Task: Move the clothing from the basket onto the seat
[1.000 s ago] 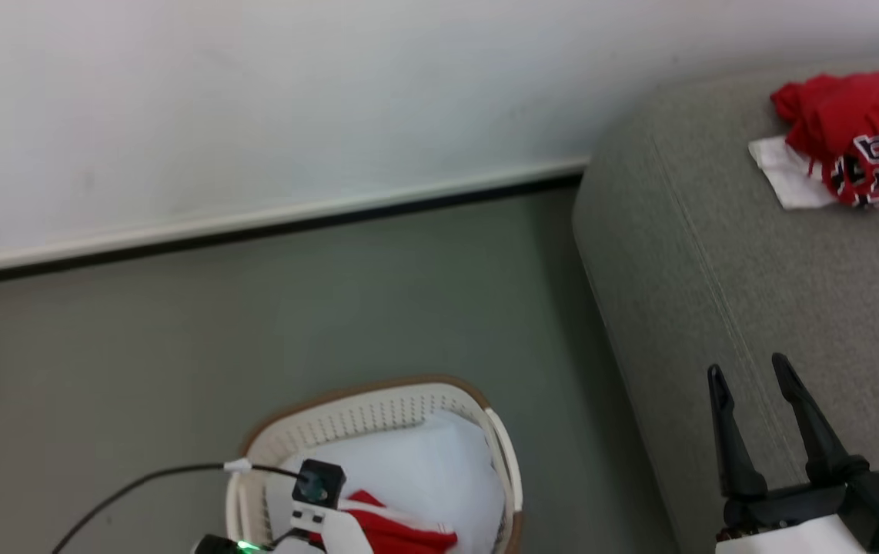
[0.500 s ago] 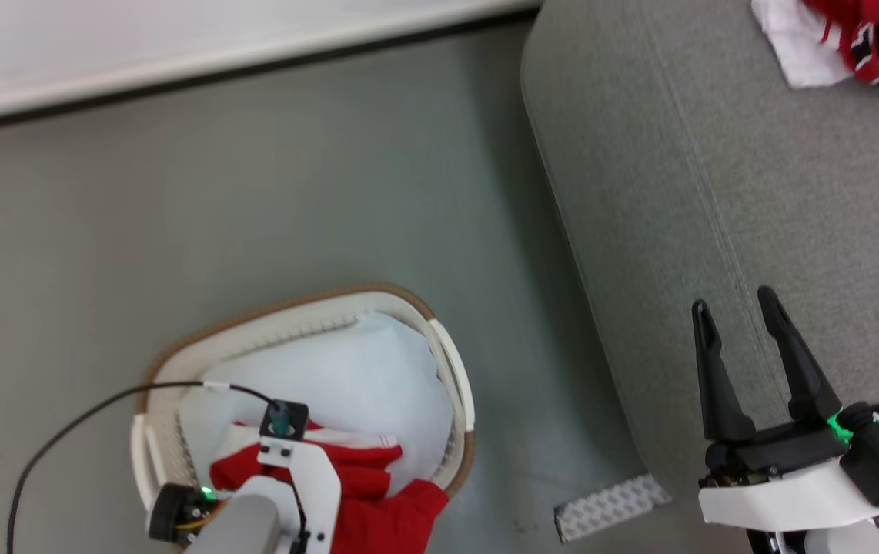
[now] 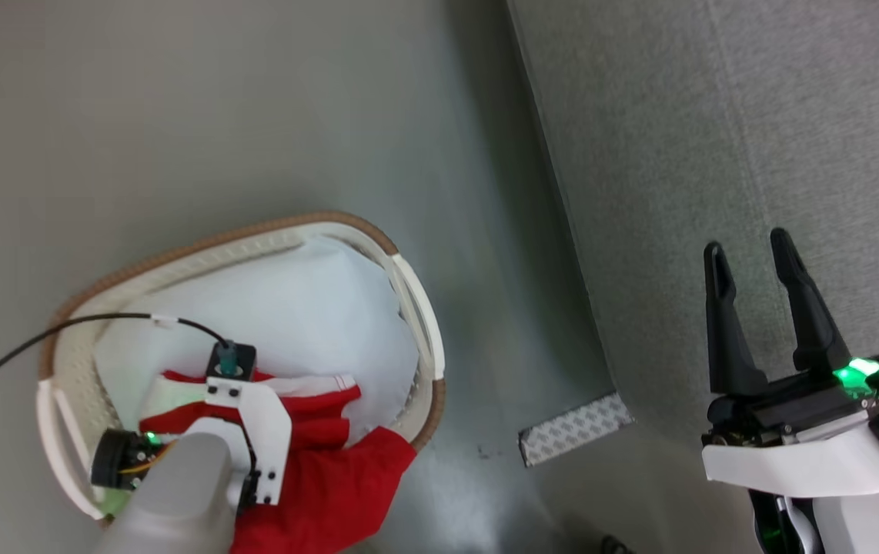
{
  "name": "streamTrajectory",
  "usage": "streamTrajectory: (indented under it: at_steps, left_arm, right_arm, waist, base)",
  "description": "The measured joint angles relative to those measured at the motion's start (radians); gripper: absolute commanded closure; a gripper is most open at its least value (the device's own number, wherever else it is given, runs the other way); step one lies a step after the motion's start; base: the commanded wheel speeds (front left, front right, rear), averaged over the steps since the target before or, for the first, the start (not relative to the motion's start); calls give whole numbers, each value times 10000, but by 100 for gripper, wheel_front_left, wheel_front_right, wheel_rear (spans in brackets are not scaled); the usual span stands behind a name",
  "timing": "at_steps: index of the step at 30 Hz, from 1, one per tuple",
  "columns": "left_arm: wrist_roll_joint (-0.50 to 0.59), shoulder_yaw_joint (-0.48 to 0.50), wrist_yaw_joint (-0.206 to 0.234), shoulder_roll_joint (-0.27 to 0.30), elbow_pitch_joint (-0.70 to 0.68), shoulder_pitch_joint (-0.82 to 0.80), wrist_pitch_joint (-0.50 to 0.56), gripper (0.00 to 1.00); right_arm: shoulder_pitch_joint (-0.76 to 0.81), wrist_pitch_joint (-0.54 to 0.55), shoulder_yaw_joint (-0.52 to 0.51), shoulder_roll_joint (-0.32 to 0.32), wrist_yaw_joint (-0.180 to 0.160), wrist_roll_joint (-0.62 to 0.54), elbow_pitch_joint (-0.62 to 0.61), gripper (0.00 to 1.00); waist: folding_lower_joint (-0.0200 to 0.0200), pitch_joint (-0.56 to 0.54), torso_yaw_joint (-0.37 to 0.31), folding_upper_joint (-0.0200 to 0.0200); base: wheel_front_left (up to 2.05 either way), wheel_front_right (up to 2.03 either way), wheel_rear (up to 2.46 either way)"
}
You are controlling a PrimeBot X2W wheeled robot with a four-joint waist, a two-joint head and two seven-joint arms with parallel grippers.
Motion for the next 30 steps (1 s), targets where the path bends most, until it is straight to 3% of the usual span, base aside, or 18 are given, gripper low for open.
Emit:
streamTrajectory:
  at_steps: [3,4,5,6,16,30]
  left_arm:
    - [0,-44,-2,67,29,-149,-31,0]
    - [0,-79,-15,79,31,-184,-100,33]
    - [2,-127,-38,92,23,-216,-176,87]
    - [4,-171,-86,100,12,-239,-286,100]
    - [-280,-276,-453,-441,-44,-335,-1095,100]
    - [-1906,-251,-1565,-865,-922,1326,-2765,100]
  right_arm:
    - [-109,2,8,-2,0,79,-58,0]
    - [-133,0,6,0,0,90,-65,0]
    - [-170,0,-4,0,0,92,-65,0]
    - [-202,0,-27,0,0,92,-65,0]
    - [-233,0,-337,2,0,-301,217,0]
    - [834,0,-1338,13,0,-1534,859,0]
  waist:
    - [0,437,-103,0]
    - [0,559,-134,0]
    - [0,668,-162,0]
    - [0,760,-184,0]
    - [-1,266,188,0]
    - [-3,-2653,1241,0]
  base:
    - [0,0,0]
    - [0,0,0]
    - [0,0,0]
    - [0,0,0]
    - [0,0,0]
    - [0,0,0]
